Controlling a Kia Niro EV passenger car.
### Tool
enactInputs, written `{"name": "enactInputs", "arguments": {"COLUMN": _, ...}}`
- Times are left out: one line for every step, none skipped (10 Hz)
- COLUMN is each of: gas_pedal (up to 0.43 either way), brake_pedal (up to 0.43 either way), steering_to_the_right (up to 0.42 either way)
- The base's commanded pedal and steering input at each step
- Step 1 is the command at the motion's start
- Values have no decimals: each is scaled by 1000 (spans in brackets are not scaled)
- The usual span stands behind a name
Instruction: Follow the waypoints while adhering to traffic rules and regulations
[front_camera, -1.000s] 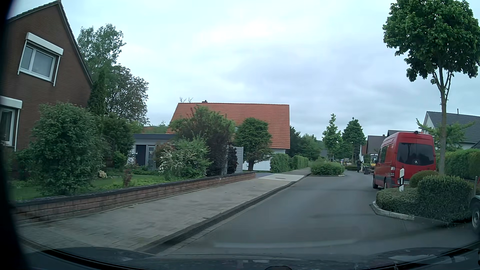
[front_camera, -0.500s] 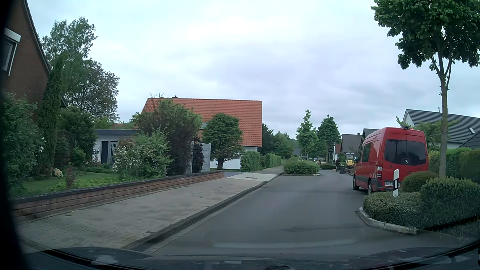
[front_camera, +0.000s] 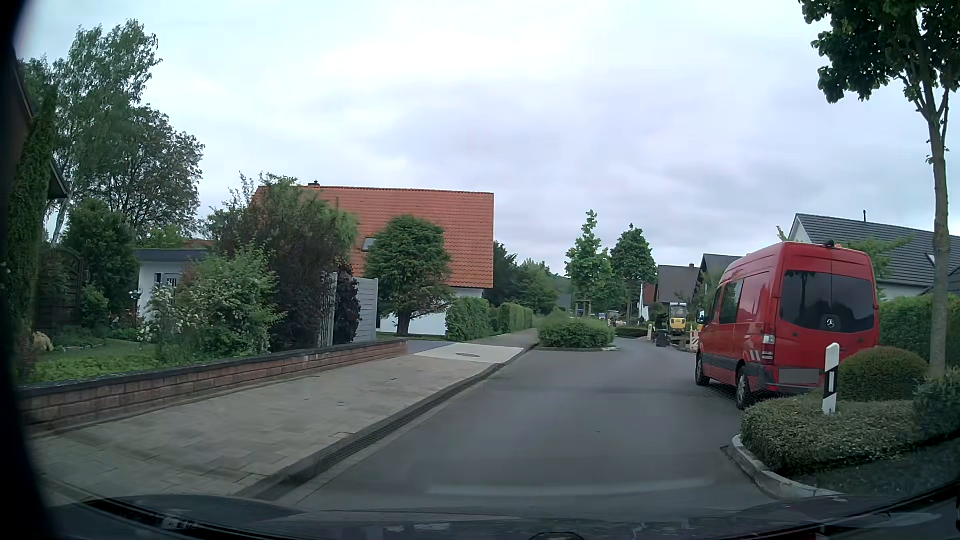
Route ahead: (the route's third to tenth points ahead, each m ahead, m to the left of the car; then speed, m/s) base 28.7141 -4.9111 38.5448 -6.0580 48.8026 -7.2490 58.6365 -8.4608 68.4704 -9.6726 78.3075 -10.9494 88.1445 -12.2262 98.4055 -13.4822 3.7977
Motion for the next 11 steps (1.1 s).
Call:
{"name": "enactInputs", "arguments": {"gas_pedal": 150, "brake_pedal": 0, "steering_to_the_right": 86}}
{"name": "enactInputs", "arguments": {"gas_pedal": 150, "brake_pedal": 0, "steering_to_the_right": 86}}
{"name": "enactInputs", "arguments": {"gas_pedal": 138, "brake_pedal": 0, "steering_to_the_right": 86}}
{"name": "enactInputs", "arguments": {"gas_pedal": 138, "brake_pedal": 0, "steering_to_the_right": 87}}
{"name": "enactInputs", "arguments": {"gas_pedal": 150, "brake_pedal": 0, "steering_to_the_right": 85}}
{"name": "enactInputs", "arguments": {"gas_pedal": 157, "brake_pedal": 0, "steering_to_the_right": 84}}
{"name": "enactInputs", "arguments": {"gas_pedal": 157, "brake_pedal": 0, "steering_to_the_right": 84}}
{"name": "enactInputs", "arguments": {"gas_pedal": 157, "brake_pedal": 0, "steering_to_the_right": 80}}
{"name": "enactInputs", "arguments": {"gas_pedal": 157, "brake_pedal": 0, "steering_to_the_right": 74}}
{"name": "enactInputs", "arguments": {"gas_pedal": 169, "brake_pedal": 0, "steering_to_the_right": 69}}
{"name": "enactInputs", "arguments": {"gas_pedal": 169, "brake_pedal": 0, "steering_to_the_right": 63}}
